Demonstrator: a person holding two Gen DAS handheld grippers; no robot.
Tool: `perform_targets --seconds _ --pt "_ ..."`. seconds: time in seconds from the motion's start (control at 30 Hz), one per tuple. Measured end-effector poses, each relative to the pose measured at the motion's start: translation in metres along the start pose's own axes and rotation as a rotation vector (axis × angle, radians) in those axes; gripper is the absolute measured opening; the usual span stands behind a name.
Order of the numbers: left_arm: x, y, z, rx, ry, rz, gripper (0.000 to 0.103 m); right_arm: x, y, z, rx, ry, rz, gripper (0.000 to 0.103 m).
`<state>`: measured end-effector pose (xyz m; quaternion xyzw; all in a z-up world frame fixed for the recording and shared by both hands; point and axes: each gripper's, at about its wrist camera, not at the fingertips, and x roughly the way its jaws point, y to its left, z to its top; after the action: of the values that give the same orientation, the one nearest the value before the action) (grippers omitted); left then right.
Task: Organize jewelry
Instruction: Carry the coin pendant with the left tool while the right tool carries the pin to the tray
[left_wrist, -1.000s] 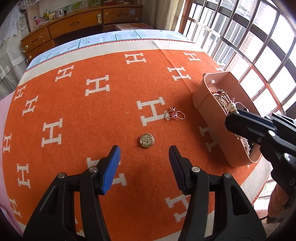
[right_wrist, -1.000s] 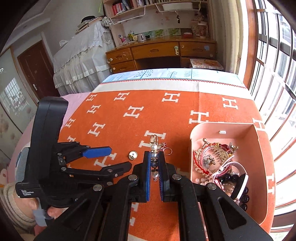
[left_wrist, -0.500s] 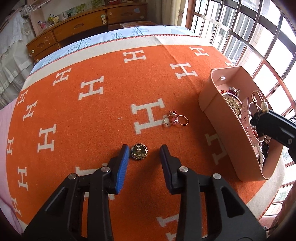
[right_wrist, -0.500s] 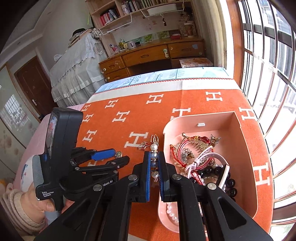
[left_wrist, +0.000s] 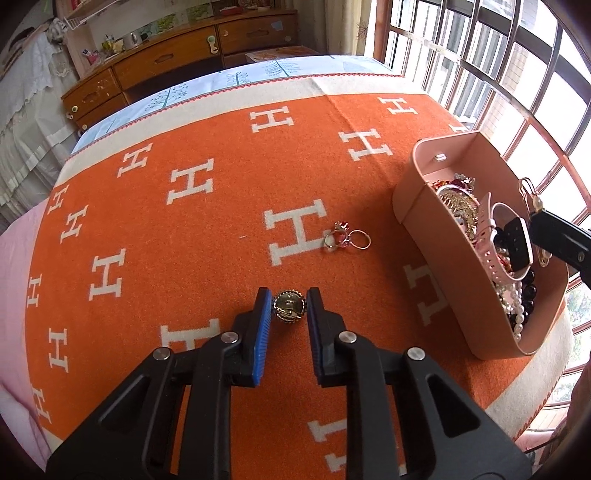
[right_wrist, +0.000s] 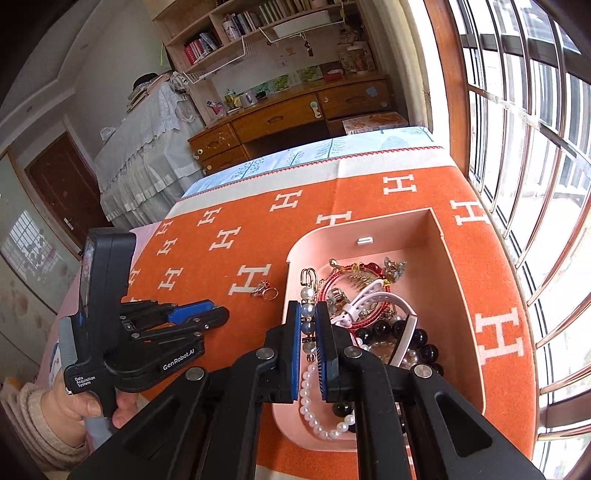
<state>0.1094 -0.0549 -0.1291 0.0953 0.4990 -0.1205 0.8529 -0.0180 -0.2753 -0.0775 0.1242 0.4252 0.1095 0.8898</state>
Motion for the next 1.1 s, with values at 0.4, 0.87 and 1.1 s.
perform_targets --seconds 0.4,0.87,1.1 --pt "-0.091 -0.053 0.051 0.096 -0.127 -0.134 0.017 -0.062 -0.025 0.039 0.001 -0.124 -0.065 0.007" --pt "-0.065 -0.132 0.101 0.146 -0.11 -0.222 0.017 -0.075 -0.059 0.049 0.014 -0.057 -0.074 0.007" --pt "-0.022 -0.153 0.107 0.161 -0.049 -0.239 0.017 -0.032 -0.073 0.019 0.037 0.056 -0.066 0.007"
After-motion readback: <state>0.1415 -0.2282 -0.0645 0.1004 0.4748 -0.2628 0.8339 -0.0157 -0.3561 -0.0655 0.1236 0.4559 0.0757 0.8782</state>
